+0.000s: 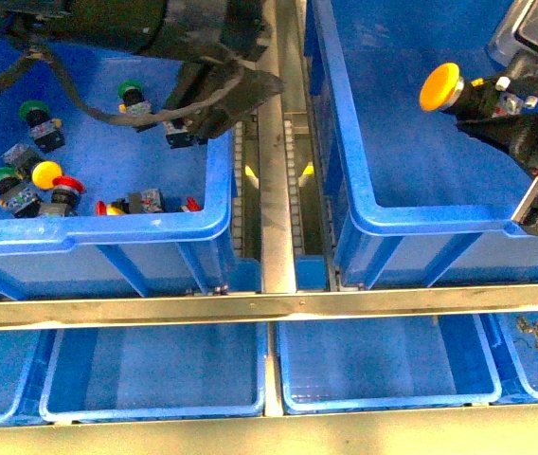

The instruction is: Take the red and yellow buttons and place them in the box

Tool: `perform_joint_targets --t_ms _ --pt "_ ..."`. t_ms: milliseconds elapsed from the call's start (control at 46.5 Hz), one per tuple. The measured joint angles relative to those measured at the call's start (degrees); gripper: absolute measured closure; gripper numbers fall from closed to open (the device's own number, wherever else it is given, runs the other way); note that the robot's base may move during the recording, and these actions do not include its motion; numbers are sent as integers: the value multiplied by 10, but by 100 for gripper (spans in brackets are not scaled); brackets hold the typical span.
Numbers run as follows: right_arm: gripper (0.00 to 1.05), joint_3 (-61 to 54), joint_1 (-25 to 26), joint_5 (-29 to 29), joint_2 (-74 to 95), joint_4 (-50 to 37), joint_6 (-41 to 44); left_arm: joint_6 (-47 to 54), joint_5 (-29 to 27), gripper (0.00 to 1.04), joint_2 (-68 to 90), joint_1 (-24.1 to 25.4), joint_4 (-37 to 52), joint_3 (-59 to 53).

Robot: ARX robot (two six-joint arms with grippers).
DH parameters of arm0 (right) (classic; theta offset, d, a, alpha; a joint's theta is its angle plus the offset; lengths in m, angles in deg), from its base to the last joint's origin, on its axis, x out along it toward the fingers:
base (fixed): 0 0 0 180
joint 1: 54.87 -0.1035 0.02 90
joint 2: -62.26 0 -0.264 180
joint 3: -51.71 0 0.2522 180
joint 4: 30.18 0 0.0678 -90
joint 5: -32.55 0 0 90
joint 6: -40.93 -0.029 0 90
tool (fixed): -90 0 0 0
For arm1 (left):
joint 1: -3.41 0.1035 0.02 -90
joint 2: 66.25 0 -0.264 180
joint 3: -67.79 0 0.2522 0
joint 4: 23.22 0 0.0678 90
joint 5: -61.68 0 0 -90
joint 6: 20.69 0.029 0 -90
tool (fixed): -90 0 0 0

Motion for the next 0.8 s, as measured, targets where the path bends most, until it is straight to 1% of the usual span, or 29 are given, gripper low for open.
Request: perform_joint_targets --t_ms 65,172,280,516,559,710,774,796 --pt "73 -6 9 0 -9 3 0 11 -6 9 -15 11 0 -17" --pt "73 -15 22 0 -27 7 0 37 -32 8 -43 28 0 -48" --pt "73 -23 38 6 -48 17 0 88 -83 8 -95 45 -9 -94" --pt "73 -34 65 20 -91 34 -17 171 -150 8 -206 87 -18 -201" --pt "73 -35 70 27 -98 34 -25 191 -170 8 -229 97 -20 -225" --pt "73 -41 79 59 -127 33 -68 228 -181 8 -313 136 -54 -307" --pt "73 -50 80 76 -143 29 -99 254 -208 8 -355 161 -56 -353" --pt "73 -55 80 86 -151 28 -117 282 -229 11 -355 170 -17 -379"
